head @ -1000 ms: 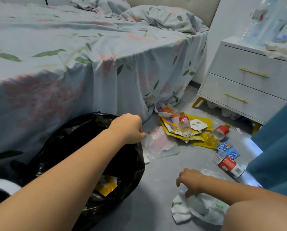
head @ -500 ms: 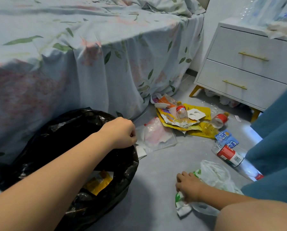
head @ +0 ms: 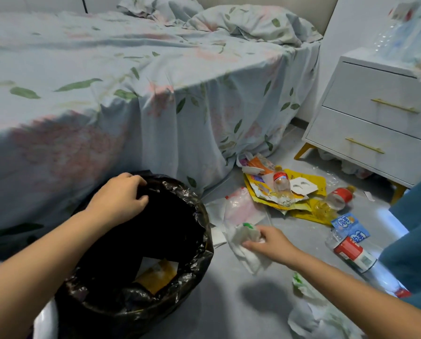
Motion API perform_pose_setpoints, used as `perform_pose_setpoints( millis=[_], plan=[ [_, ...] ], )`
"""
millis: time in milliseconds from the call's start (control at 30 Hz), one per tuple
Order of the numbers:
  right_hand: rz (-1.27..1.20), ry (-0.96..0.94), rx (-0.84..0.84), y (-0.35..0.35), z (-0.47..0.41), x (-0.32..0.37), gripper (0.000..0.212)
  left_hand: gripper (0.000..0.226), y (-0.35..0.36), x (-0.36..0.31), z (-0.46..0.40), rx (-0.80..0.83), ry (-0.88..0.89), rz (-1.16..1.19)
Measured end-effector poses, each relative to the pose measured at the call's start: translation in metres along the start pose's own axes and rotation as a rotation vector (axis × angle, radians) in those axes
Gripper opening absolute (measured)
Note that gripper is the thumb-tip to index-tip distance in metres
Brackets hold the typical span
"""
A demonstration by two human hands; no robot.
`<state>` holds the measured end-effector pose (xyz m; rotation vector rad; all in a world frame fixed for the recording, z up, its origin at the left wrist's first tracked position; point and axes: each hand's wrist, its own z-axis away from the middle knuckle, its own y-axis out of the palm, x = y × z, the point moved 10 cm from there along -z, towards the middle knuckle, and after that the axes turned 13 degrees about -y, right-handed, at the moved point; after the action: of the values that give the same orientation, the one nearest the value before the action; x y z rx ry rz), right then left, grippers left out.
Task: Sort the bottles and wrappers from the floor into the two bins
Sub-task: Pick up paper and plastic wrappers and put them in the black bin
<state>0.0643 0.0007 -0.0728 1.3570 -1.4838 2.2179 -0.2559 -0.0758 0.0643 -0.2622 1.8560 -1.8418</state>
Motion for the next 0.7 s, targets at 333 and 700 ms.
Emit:
perform_pose_setpoints(
  millis=[333, 700],
  plan=[
    [-0.062, -0.342, 0.157, -0.027, -0.064, 0.198, 0.028, 0.046, -0.013, 0.045, 0.012, -0.011, 0.0, -0.303],
    [0.466, -0.54, 0.457, 0.059, -0.082, 0.262, 0.043, 0.036, 0.019, 0.069, -0.009, 0.064, -0.198, -0.312]
  ],
)
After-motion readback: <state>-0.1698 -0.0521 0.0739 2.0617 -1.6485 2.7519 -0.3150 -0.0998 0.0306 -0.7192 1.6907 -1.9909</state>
